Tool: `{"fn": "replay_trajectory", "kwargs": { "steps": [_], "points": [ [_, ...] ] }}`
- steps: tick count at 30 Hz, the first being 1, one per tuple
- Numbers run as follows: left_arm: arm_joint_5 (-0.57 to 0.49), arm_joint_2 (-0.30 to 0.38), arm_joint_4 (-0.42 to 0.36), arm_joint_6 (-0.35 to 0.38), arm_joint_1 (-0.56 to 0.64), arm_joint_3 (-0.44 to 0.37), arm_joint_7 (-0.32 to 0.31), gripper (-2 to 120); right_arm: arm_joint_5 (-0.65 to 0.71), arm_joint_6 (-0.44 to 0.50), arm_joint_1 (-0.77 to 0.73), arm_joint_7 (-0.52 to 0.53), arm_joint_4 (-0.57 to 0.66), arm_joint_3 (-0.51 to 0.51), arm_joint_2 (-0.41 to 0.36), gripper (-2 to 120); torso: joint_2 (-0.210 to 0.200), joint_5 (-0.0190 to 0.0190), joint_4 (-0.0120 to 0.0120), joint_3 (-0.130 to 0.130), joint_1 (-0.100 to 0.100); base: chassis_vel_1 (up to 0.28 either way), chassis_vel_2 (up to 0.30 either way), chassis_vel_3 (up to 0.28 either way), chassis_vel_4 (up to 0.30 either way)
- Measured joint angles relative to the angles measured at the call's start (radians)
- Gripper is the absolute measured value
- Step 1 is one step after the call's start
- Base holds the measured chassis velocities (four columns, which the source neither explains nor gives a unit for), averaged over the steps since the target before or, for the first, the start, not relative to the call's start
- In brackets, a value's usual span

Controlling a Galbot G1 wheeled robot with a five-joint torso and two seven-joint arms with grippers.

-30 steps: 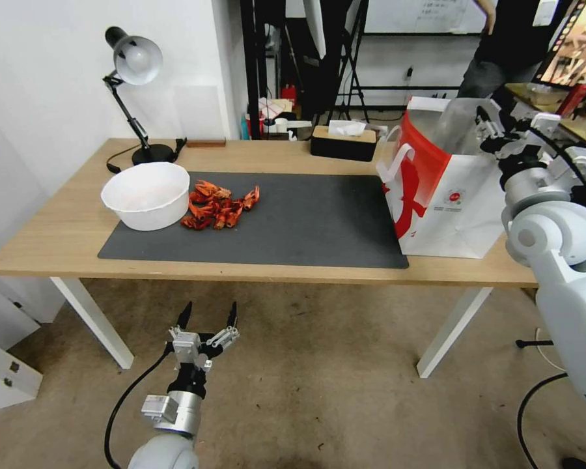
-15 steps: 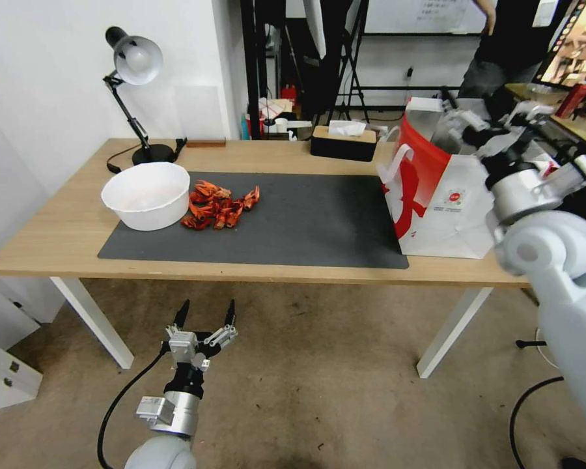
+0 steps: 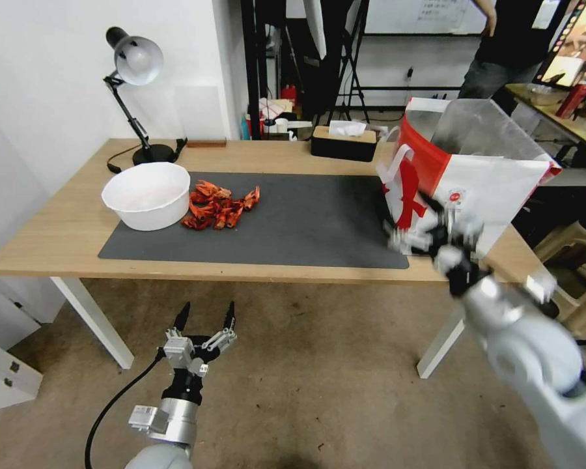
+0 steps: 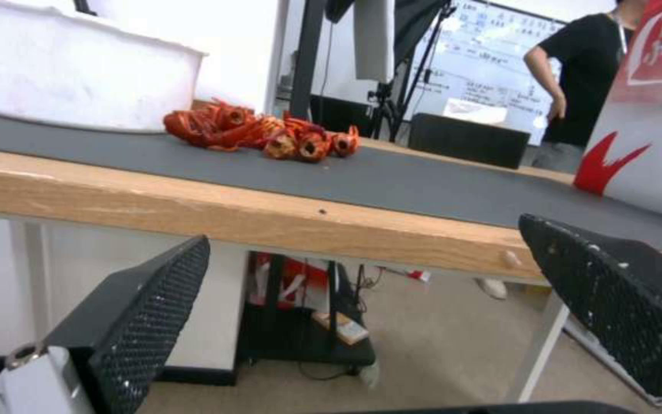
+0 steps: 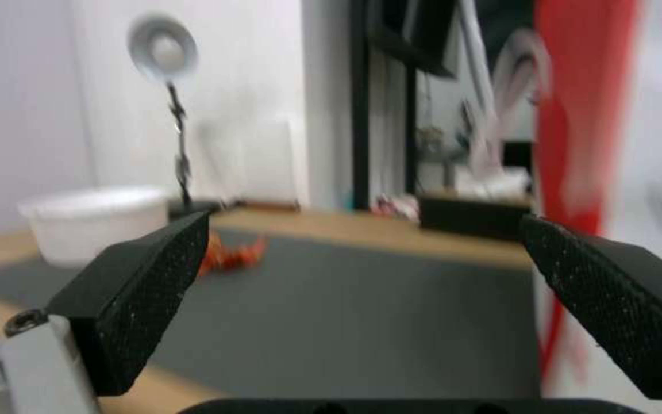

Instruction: Close the takeout container lid, then place the container into the takeout bag.

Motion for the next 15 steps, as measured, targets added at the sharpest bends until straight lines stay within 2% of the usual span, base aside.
{"fn": "replay_trajectory", "kwargs": {
  "steps": [1,3,7,15],
  "points": [
    [0.0,-0.001,0.002,-0.006,0.001,0.004,0.01,100,-0.038,0.063,-0.065,0.005,-0.031,0.001,0.031,100,0.0,-0.0002,0.0,0.0,0.0,0.0,0.0,0.0,0.0],
    [0.0,-0.002,0.002,-0.007,0.001,0.004,0.011,100,-0.046,0.078,-0.08,0.009,-0.039,0.001,0.04,100,0.0,-0.0005,0.0004,0.0,0.0,0.0,0.0,0.0,0.0],
    [0.013,-0.004,0.007,-0.019,-0.004,0.007,0.026,100,-0.102,0.228,-0.194,0.062,-0.122,-0.025,0.134,100,0.0,-0.0004,0.0,0.0,0.0,0.0,0.0,0.0,0.0],
    [0.024,-0.006,0.022,-0.03,-0.002,0.005,0.053,100,-0.132,0.29,-0.215,0.145,-0.169,-0.051,0.213,100,0.0,-0.0003,0.0005,0.0,0.0,0.0,0.0,0.0,0.0]
  ]
}}
